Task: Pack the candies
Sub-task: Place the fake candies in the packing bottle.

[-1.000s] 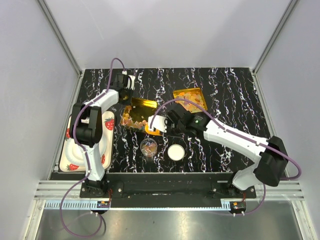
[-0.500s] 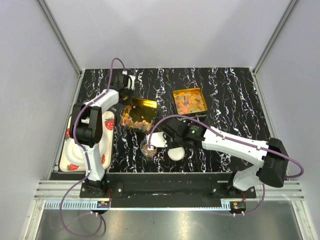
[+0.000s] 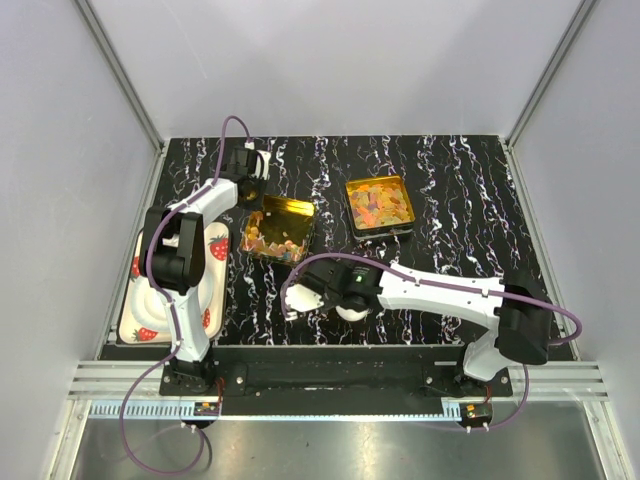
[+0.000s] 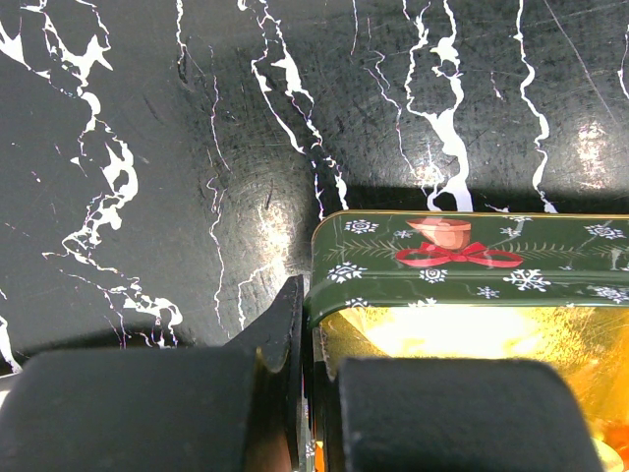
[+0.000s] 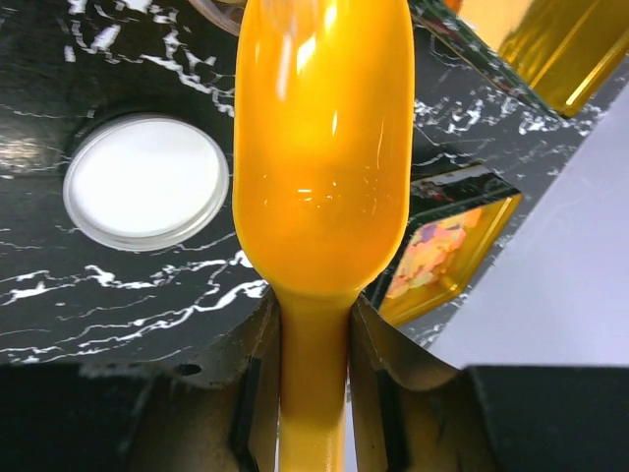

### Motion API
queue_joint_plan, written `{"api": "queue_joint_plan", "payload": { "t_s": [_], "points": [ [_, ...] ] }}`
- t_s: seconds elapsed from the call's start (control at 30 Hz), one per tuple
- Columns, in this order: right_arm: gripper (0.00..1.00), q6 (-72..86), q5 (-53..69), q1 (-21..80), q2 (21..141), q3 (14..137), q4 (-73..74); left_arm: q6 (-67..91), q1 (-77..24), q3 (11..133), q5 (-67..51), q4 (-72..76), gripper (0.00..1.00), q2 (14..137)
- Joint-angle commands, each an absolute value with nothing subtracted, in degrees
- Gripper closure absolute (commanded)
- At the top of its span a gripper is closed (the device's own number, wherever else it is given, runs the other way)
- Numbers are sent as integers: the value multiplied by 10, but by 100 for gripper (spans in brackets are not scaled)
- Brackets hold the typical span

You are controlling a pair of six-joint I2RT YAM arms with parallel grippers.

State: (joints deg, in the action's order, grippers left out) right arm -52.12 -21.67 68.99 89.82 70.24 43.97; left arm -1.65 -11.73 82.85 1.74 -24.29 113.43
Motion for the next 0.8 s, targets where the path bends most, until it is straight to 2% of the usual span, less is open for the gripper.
{"api": "queue_joint_plan", "payload": {
  "t_s": [0.0, 0.43, 0.77],
  "points": [
    [100, -552, -270, 696, 900, 738, 428, -29, -115, 835, 34, -213, 100, 1122],
    [100, -556, -280, 687, 862, 742, 417, -39, -116, 853, 52, -215, 100, 1129],
    [100, -483, -163, 560, 761, 717, 400, -76, -113, 965, 67, -314, 100, 1183]
  ]
}}
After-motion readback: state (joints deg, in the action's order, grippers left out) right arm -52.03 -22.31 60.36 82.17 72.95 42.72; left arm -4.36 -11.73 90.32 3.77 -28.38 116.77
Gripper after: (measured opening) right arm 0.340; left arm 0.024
